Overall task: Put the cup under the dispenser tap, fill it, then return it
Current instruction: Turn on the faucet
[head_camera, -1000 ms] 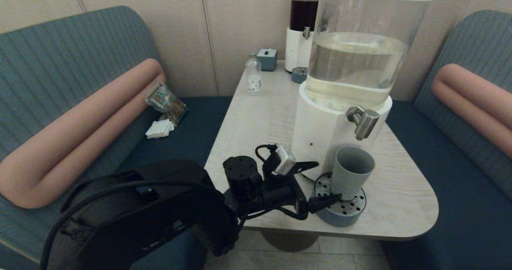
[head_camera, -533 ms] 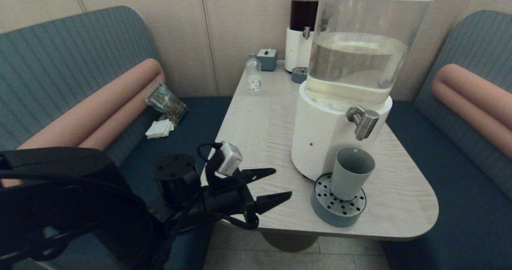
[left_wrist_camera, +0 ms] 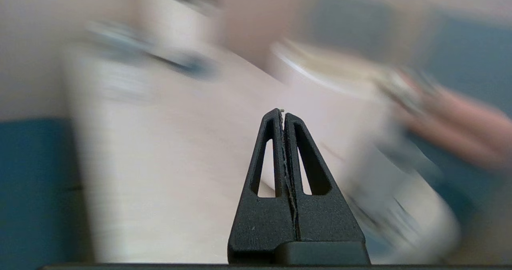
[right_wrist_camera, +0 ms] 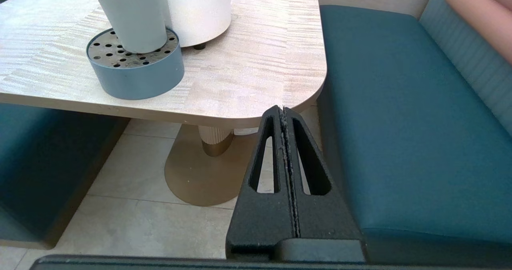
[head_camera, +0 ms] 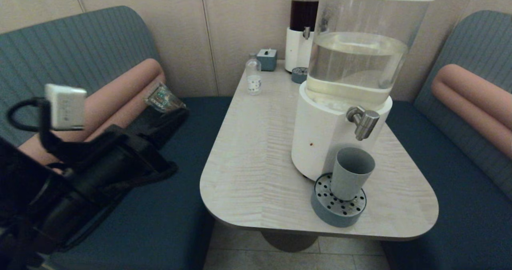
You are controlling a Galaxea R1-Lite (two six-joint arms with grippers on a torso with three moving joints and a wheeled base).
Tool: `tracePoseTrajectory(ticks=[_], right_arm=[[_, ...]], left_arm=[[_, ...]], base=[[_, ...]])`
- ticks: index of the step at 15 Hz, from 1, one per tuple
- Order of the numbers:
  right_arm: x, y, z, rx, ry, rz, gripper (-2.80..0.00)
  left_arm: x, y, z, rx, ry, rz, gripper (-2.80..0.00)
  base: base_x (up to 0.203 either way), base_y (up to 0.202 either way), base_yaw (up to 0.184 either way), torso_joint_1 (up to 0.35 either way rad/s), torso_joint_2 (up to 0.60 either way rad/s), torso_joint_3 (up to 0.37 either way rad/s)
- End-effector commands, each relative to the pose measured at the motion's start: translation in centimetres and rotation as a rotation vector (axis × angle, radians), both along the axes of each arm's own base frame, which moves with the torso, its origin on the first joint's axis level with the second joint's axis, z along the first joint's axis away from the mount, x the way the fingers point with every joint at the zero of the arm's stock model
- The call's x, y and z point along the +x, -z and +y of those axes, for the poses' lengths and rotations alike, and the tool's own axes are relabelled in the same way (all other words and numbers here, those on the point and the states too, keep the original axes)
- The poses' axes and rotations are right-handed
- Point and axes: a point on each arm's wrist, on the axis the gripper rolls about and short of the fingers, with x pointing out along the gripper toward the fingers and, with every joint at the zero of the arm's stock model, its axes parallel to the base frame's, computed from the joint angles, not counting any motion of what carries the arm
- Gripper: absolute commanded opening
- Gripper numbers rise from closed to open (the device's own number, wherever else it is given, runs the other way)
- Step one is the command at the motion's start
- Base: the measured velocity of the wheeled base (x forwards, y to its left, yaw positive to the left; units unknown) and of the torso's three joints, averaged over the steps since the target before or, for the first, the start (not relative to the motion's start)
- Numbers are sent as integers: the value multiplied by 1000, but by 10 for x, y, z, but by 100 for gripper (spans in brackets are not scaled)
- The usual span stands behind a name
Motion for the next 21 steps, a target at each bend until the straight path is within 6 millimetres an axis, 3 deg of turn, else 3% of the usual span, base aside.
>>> tracePoseTrajectory(ticks=[1, 4, 8, 12, 15, 17, 20, 21], right_arm=[[1, 4, 0, -1, 1, 14, -280], [1, 4, 0, -1, -1, 14, -280], [1, 4, 0, -1, 0, 14, -280], [1, 4, 0, -1, 1, 14, -280], [1, 4, 0, -1, -1, 14, -280], [1, 4, 0, -1, -1, 16, -280], [1, 4, 0, -1, -1, 16, -280], [1, 4, 0, -1, 0, 15, -280]], left_arm=[[-39, -27, 50, -68, -242, -144, -280], [-92, -42, 71, -80, -360, -283, -280], [-153, -37, 72, -44, -362, -268, -280], [-209, -11, 66, 32, -240, -168, -280], [-250, 27, 63, 88, -136, -150, -280], [-252, 56, 64, 148, -177, -130, -280], [-224, 113, 67, 313, -323, 63, -280], [-222, 122, 70, 333, -422, 144, -280]], base=[[0, 0, 0, 0, 0, 0], [0, 0, 0, 0, 0, 0], [0, 0, 0, 0, 0, 0], [0, 0, 0, 0, 0, 0], [0, 0, 0, 0, 0, 0], [0, 0, 0, 0, 0, 0], [0, 0, 0, 0, 0, 0], [0, 0, 0, 0, 0, 0]])
